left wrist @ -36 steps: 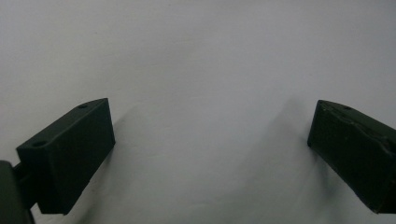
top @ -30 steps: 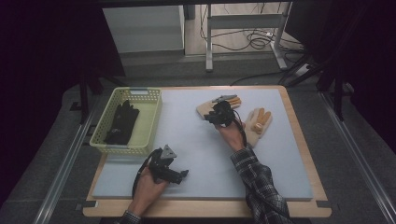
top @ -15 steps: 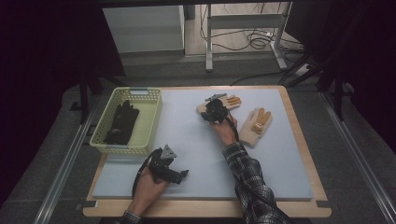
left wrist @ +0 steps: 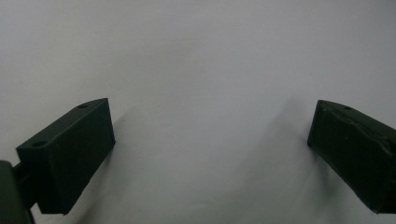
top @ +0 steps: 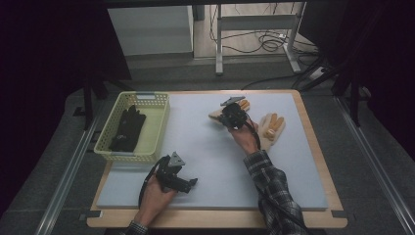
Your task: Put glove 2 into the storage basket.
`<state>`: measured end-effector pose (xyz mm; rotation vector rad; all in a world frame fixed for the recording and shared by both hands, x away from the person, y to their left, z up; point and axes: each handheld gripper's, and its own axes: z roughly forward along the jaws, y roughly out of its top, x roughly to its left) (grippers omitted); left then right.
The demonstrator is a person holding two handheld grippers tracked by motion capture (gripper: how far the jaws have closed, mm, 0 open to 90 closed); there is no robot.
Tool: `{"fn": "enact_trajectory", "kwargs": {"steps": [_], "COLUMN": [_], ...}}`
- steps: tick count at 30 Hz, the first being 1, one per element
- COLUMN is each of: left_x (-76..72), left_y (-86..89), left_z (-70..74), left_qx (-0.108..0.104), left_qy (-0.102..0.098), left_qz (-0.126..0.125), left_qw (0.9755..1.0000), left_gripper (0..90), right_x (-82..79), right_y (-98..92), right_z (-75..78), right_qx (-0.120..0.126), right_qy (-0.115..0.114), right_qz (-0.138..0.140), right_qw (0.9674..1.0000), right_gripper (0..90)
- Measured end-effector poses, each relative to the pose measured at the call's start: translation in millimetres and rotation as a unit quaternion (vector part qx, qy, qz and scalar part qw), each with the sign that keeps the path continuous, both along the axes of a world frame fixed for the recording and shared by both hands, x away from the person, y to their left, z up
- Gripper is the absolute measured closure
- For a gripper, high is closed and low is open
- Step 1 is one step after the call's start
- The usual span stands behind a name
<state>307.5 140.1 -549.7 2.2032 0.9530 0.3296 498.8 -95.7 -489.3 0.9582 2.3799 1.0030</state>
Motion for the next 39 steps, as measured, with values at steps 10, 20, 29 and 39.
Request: {"fn": "enact_trajectory", "kwargs": {"steps": [10,20,29,39], "left_x": [0.0,-0.1,-0.1,0.0], "left_y": [0.0,-0.1,-0.1,-0.1], "left_z": [0.1,0.0,0.0,0.0], "left_qx": [0.0,-0.001,-0.001,-0.001], "left_qy": [0.0,0.0,0.0,0.001], "left_qz": [0.0,0.0,0.0,0.0], "left_qw": [1.0,1.0,1.0,1.0], "left_gripper": [0.7,0.7,0.7,0.7], "right_x": [-19.7,28.1,41.1,29.0], "right_y": [-44.9,-25.1,-13.0,-16.4], "right_z": [4.3,-19.6,-36.2,-28.1], "right_qx": [0.029,0.007,-0.034,-0.045], "right_qy": [0.032,0.028,0.016,-0.003], "right_qz": [-0.023,-0.088,-0.088,-0.077], "right_qw": [0.9988,0.9957,0.9954,0.996], "right_gripper": [55.3,30.6,38.6,61.4]}}
